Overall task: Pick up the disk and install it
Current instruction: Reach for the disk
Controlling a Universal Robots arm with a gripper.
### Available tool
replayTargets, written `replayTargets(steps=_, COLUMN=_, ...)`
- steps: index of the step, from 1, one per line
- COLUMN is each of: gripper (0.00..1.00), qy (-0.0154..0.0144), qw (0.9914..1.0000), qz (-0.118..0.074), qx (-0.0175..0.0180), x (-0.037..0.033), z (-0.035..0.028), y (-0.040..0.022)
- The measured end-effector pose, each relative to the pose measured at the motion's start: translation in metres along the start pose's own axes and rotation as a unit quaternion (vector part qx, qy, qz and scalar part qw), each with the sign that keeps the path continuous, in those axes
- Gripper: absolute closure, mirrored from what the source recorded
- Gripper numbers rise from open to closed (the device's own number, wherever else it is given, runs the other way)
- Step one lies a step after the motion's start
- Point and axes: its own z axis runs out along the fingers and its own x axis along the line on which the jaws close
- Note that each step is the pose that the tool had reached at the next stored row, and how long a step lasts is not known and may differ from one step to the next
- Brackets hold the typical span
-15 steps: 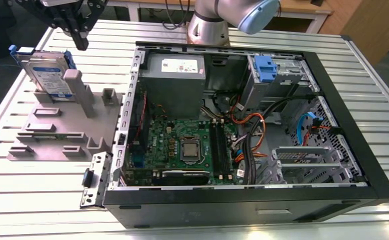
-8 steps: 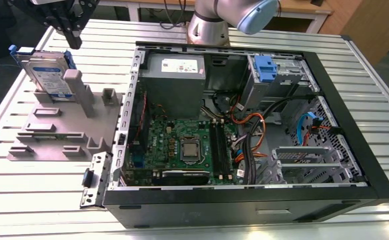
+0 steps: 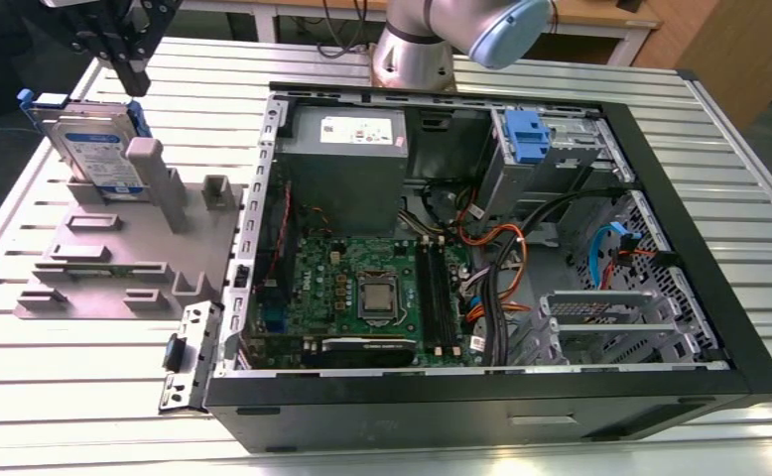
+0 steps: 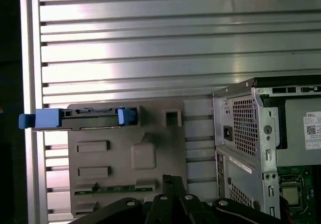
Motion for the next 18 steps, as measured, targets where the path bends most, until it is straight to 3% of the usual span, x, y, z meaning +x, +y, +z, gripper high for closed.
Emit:
replayTargets(steps=12, gripper=0.89, qy=0.0000, qw=1.00000, qz=0.000, qx=0.0000, x=0.0011, z=0.0002, y=0.0006)
replayTargets(steps=18, gripper=0.89, qy=0.0000, qw=1.00000, qz=0.000, qx=0.0000, x=0.0079, z=0.0009, y=0.0081)
